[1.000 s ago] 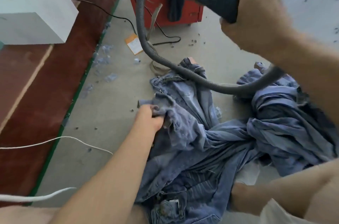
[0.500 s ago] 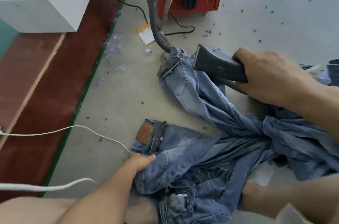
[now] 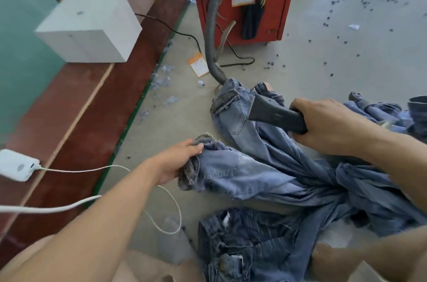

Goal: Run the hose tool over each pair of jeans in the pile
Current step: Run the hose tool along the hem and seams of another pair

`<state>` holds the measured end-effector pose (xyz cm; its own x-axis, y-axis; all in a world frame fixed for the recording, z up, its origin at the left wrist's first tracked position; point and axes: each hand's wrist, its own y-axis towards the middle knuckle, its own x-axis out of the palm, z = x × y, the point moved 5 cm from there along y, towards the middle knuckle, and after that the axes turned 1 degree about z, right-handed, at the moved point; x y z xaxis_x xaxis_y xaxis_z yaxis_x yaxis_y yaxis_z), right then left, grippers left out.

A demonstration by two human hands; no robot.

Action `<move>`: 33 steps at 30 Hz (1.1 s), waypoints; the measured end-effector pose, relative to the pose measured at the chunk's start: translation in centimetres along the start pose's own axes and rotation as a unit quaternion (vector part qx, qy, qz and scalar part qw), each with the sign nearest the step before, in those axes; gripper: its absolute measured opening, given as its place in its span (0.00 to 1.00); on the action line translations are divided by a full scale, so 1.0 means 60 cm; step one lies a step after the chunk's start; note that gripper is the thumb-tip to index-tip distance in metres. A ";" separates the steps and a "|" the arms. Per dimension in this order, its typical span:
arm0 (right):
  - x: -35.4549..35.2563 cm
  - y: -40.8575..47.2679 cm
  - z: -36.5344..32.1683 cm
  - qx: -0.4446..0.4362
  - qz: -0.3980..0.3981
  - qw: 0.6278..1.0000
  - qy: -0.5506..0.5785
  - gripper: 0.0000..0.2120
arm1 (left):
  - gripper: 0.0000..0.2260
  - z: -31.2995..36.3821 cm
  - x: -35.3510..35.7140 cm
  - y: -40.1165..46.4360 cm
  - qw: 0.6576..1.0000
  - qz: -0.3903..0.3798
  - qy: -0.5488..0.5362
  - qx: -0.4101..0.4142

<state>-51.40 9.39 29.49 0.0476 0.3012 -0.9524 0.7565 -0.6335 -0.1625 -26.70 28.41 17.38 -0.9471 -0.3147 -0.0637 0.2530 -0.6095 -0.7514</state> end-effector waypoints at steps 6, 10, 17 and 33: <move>-0.020 -0.052 -0.032 0.017 0.031 0.995 0.089 0.13 | 0.16 0.066 0.029 -0.107 0.929 0.067 0.336 0.136; 0.006 -0.079 -0.028 0.028 0.021 0.994 0.100 0.14 | 0.09 0.059 0.042 -0.119 0.898 0.169 0.334 0.232; 0.007 -0.088 -0.018 0.043 0.045 0.992 0.106 0.14 | 0.20 0.033 0.092 -0.094 0.958 0.016 -0.283 0.031; 0.000 -0.090 -0.014 -0.010 0.079 0.988 0.130 0.17 | 0.11 -0.005 0.083 -0.088 0.986 0.015 -0.163 0.037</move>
<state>-54.95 13.40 30.56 0.3301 0.3745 -0.8665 0.7385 -0.6742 -0.0100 -32.82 30.27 20.82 -0.8281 -0.5434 0.1376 0.3054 -0.6432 -0.7021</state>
